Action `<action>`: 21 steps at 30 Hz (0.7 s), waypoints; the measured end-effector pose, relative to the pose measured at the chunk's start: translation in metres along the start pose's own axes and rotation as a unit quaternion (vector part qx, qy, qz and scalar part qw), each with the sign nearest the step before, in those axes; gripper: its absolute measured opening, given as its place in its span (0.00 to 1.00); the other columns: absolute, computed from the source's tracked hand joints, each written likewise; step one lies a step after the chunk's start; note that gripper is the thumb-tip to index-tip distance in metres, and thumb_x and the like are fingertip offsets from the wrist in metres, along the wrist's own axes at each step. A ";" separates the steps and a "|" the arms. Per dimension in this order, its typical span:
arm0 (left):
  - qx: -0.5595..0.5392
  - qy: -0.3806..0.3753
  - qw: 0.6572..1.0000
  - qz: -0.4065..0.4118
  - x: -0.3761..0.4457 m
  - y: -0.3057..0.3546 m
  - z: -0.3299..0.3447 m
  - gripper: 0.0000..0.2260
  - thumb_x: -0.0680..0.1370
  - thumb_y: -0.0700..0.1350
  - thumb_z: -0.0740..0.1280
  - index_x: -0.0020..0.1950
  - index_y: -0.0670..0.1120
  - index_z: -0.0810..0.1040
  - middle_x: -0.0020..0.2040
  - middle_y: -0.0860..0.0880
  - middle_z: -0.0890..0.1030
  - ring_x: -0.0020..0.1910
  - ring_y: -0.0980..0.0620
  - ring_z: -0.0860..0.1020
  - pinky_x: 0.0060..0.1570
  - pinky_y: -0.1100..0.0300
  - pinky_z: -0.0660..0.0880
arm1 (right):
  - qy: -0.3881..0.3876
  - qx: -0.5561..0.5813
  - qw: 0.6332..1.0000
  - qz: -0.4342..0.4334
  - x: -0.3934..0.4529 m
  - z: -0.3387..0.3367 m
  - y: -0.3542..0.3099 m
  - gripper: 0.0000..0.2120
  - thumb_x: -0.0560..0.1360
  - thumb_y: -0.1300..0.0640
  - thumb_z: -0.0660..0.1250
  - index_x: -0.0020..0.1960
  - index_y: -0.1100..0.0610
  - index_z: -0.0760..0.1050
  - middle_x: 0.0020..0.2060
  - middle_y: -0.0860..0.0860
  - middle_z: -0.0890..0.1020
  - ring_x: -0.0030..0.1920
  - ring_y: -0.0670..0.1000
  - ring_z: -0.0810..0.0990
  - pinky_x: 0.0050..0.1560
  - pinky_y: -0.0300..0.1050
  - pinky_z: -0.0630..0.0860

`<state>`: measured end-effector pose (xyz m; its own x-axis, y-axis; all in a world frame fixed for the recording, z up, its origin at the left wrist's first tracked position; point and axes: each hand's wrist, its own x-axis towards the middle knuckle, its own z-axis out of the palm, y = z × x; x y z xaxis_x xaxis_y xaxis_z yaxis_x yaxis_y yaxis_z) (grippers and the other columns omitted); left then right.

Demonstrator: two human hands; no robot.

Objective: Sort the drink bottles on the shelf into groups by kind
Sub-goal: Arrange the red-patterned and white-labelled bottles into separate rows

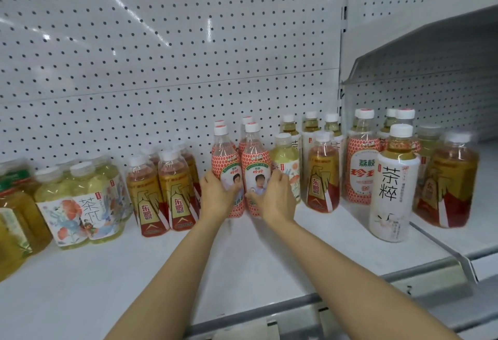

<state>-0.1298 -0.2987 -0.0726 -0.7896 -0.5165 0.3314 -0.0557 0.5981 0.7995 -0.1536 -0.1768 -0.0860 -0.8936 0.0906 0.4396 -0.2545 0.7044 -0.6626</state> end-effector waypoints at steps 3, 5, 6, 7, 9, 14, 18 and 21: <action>0.032 0.144 0.979 0.142 -0.015 0.018 -0.006 0.35 0.76 0.48 0.73 0.76 0.40 0.61 0.72 0.40 0.66 0.71 0.41 0.65 0.69 0.48 0.66 | 0.023 0.011 0.999 -0.043 0.004 -0.020 0.011 0.30 0.69 0.42 0.73 0.64 0.56 0.70 0.58 0.51 0.76 0.57 0.53 0.77 0.50 0.45 0.75; 0.028 0.193 0.933 0.301 -0.024 0.047 -0.006 0.27 0.78 0.43 0.70 0.74 0.39 0.65 0.70 0.39 0.70 0.70 0.42 0.67 0.70 0.50 0.66 | 0.119 0.021 0.988 -0.092 0.006 -0.042 0.022 0.29 0.70 0.45 0.73 0.66 0.56 0.70 0.58 0.52 0.76 0.59 0.53 0.73 0.56 0.45 0.72; 0.027 0.180 0.916 0.358 -0.024 0.063 -0.002 0.24 0.80 0.42 0.67 0.74 0.39 0.67 0.70 0.40 0.71 0.70 0.43 0.68 0.69 0.51 0.67 | 0.171 0.019 0.979 -0.110 0.008 -0.053 0.028 0.29 0.71 0.48 0.74 0.67 0.57 0.70 0.59 0.54 0.75 0.61 0.54 0.71 0.59 0.47 0.70; 0.036 0.149 0.909 0.388 -0.023 0.080 0.005 0.22 0.80 0.41 0.65 0.74 0.39 0.68 0.70 0.40 0.72 0.69 0.43 0.69 0.68 0.51 0.68 | 0.209 0.016 0.971 -0.118 0.011 -0.064 0.033 0.29 0.71 0.51 0.74 0.67 0.59 0.69 0.61 0.56 0.74 0.62 0.56 0.69 0.63 0.50 0.69; 0.075 0.059 0.923 0.374 -0.017 0.111 0.023 0.23 0.82 0.40 0.63 0.76 0.40 0.64 0.72 0.41 0.69 0.69 0.43 0.69 0.64 0.50 0.70 | 0.228 0.023 0.968 -0.103 0.017 -0.079 0.043 0.30 0.71 0.54 0.73 0.69 0.61 0.66 0.65 0.59 0.70 0.66 0.59 0.66 0.68 0.55 0.66; 0.238 -0.104 0.940 0.221 0.008 0.147 0.069 0.27 0.80 0.38 0.61 0.77 0.35 0.54 0.71 0.35 0.66 0.69 0.37 0.68 0.66 0.47 0.70 | 0.182 0.044 0.980 -0.070 0.029 -0.081 0.073 0.36 0.72 0.58 0.71 0.75 0.61 0.57 0.71 0.60 0.64 0.72 0.60 0.61 0.70 0.59 0.64; 0.262 -0.101 0.947 0.158 0.007 0.152 0.083 0.29 0.80 0.39 0.63 0.76 0.33 0.53 0.72 0.32 0.62 0.66 0.34 0.72 0.62 0.47 0.74 | 0.144 0.070 0.987 -0.016 0.036 -0.075 0.085 0.42 0.71 0.57 0.73 0.77 0.59 0.52 0.69 0.59 0.68 0.71 0.59 0.65 0.69 0.59 0.65; 0.239 -0.086 0.950 0.183 0.008 0.147 0.083 0.29 0.80 0.43 0.66 0.74 0.34 0.57 0.69 0.34 0.67 0.65 0.35 0.72 0.62 0.48 0.73 | 0.095 0.093 0.991 0.033 0.041 -0.070 0.093 0.41 0.69 0.53 0.75 0.74 0.59 0.56 0.68 0.58 0.70 0.68 0.59 0.69 0.67 0.59 0.69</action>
<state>-0.1950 -0.1633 0.0059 -0.8951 -0.1378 0.4241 0.0026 0.9494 0.3140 -0.1882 -0.0580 -0.0873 -0.8298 0.2756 0.4853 -0.2768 0.5519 -0.7866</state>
